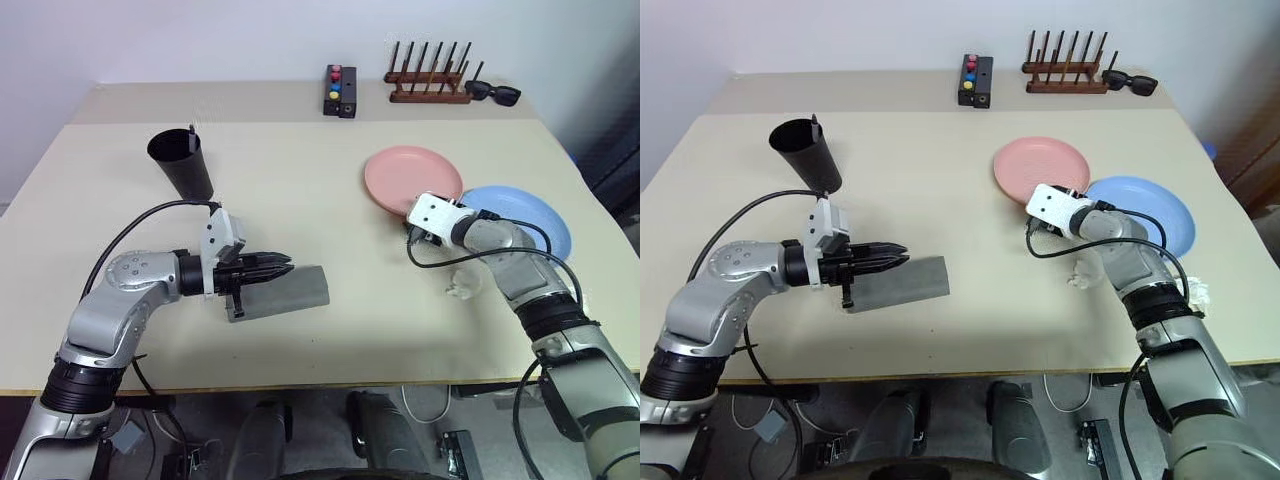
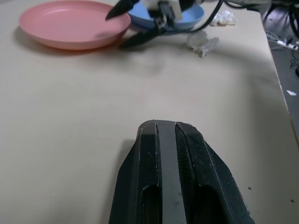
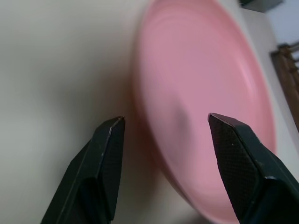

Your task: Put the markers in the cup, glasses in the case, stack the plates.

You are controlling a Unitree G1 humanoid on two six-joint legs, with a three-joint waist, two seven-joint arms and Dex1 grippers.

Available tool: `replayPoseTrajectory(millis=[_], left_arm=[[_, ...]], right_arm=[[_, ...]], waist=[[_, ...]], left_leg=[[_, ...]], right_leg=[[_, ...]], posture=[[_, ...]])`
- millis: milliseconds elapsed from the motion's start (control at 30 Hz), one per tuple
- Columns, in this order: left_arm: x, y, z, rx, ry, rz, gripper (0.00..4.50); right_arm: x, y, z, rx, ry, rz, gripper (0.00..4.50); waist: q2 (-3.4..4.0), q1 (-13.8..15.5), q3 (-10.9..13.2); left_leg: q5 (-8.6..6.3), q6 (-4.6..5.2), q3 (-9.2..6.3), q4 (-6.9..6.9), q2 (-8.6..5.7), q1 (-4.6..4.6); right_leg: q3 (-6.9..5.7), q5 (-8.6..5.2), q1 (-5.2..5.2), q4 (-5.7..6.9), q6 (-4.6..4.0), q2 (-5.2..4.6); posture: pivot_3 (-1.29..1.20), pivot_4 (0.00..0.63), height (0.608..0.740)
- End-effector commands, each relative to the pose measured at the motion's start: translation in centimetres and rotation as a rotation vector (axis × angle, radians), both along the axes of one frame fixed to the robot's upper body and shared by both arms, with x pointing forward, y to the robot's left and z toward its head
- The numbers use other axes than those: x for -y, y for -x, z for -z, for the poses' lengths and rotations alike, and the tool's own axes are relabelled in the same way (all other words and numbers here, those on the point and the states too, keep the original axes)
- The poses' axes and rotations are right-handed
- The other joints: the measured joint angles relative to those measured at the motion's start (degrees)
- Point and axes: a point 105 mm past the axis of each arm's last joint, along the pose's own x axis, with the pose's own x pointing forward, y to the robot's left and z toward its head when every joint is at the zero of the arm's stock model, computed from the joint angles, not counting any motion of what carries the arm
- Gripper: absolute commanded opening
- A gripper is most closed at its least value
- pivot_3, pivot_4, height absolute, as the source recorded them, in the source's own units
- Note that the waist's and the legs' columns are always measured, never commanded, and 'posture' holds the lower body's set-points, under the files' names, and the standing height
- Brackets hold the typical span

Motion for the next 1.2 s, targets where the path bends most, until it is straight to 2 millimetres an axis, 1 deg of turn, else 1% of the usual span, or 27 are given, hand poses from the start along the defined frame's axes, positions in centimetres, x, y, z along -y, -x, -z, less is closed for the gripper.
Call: replayPoseTrajectory(millis=[33,100,133,233,333,467,567,600,633,733,800,900,1000,1100,1200], left_arm=[[0.1,0.5,-1.1,0.045,0.022,-0.005,0.48],[0.1,0.6,-1.1,0.044,0.025,-0.013,0.46],[0.0,0.6,-1.1,0.043,0.026,-0.017,0.46],[-0.1,0.7,-1.0,0.04,0.024,-0.027,0.46],[-0.2,0.6,-0.9,0.038,0.026,-0.035,0.46],[-0.3,0.2,-1.2,0.044,0.036,-0.049,0.46],[-0.6,-0.2,-1.4,0.048,0.038,-0.061,0.46],[-0.7,-0.3,-1.4,0.049,0.037,-0.062,0.46],[-0.7,-0.4,-1.4,0.049,0.036,-0.062,0.46],[-0.7,-0.5,-1.4,0.05,0.03,-0.055,0.46],[-0.6,-0.6,-1.4,0.05,0.03,-0.05,0.46],[-0.3,-0.6,-1.4,0.048,0.031,-0.036,0.46],[0.1,-0.7,-1.3,0.048,0.035,-0.025,0.46],[0.4,-0.7,-1.4,0.05,0.042,-0.019,0.46],[0.6,-0.6,-1.5,0.053,0.047,-0.014,0.46]], right_arm=[[-0.4,-0.8,-0.4,0.036,0.011,-0.02,2.61],[-0.7,-0.9,-0.4,0.041,0.016,-0.043,1.97],[-0.8,-0.8,-0.4,0.044,0.024,-0.057,1.35],[-0.9,-0.5,-0.6,0.062,0.047,-0.081,0.03],[-0.7,0.0,-1.2,0.093,0.074,-0.095,0.03],[-1.3,1.5,-2.5,0.137,0.088,-0.158,0.03],[-2.2,4.4,-3.0,0.115,0.095,-0.257,0.03],[-2.5,5.5,-3.0,0.095,0.098,-0.29,0.03],[-2.7,6.2,-3.0,0.08,0.099,-0.307,0.03],[-2.8,9.9,-2.1,-0.038,0.104,-0.374,0.03],[-2.8,11.6,-1.7,-0.105,0.096,-0.393,0.03],[-3.3,13.2,-1.3,-0.152,0.068,-0.417,0.03],[-3.4,13.5,-0.6,-0.189,0.055,-0.41,0.03],[-3.3,13.6,-0.3,-0.22,0.044,-0.401,1.0],[-3.6,13.9,-0.9,-0.189,0.025,-0.412,2.46]], waist=[[0.0,-0.09,0.0],[0.0,-0.19,0.0],[0.0,-0.2,0.0],[0.01,-0.13,0.01],[0.01,0.0,0.01],[0.03,0.06,0.02],[0.04,0.21,0.02],[0.04,0.26,0.02],[0.04,0.22,0.02],[0.04,0.38,0.02],[0.04,0.42,0.02],[0.04,0.18,0.02],[0.04,0.09,0.02],[0.04,0.25,0.02],[0.04,0.34,0.02]], left_leg=[[0.0,0.0,0.02,0.02,0.0,0.01],[0.0,0.0,0.02,0.03,0.0,0.03],[0.0,0.0,0.0,0.03,0.0,0.03],[0.0,0.0,-0.02,0.01,0.0,0.02],[0.0,0.0,-0.01,0.01,0.0,0.02],[0.0,0.0,-0.02,0.01,0.0,0.02],[0.0,0.0,-0.03,0.01,0.0,0.02],[0.0,0.0,-0.04,0.01,0.0,0.02],[0.0,0.0,-0.05,0.01,0.0,0.01],[0.0,0.0,-0.04,0.02,0.0,0.02],[0.0,0.0,-0.09,0.03,0.0,0.02],[0.0,0.0,-0.03,0.08,0.0,0.04],[0.0,0.0,0.0,0.1,0.03,0.08],[0.0,0.0,-0.01,0.11,0.02,0.08],[0.0,0.0,-0.01,0.11,0.02,0.06]], right_leg=[[0.02,0.0,0.01,0.0,-0.01,0.0],[0.02,0.0,0.04,0.0,-0.02,0.0],[0.02,0.0,0.04,0.01,0.0,0.0],[0.01,0.01,0.03,0.01,0.0,0.01],[0.02,0.01,0.03,0.01,0.0,0.0],[0.01,0.01,0.03,0.01,0.0,0.0],[0.01,0.01,0.02,0.01,0.02,0.0],[0.0,0.01,0.03,0.02,0.02,0.01],[0.0,0.01,0.03,0.02,0.02,0.01],[0.0,0.01,0.04,0.02,0.02,0.01],[-0.03,0.0,0.08,0.02,0.01,0.01],[0.0,-0.08,0.1,0.01,-0.12,0.0],[0.02,-0.09,0.1,0.03,-0.16,0.04],[0.01,-0.09,0.11,0.03,-0.16,0.05],[0.01,-0.09,0.1,0.02,-0.14,0.03]], posture=[[0.0,0.15,0.735],[0.0,0.15,0.735],[0.0,0.15,0.735],[0.0,0.15,0.735],[0.0,0.15,0.735],[0.0,0.15,0.735],[0.0,0.15,0.735],[0.0,0.15,0.735],[0.0,0.15,0.735],[0.0,0.15,0.735],[0.0,0.15,0.735],[0.0,0.15,0.735],[0.0,0.15,0.735],[0.0,0.15,0.735],[0.0,0.15,0.735]])
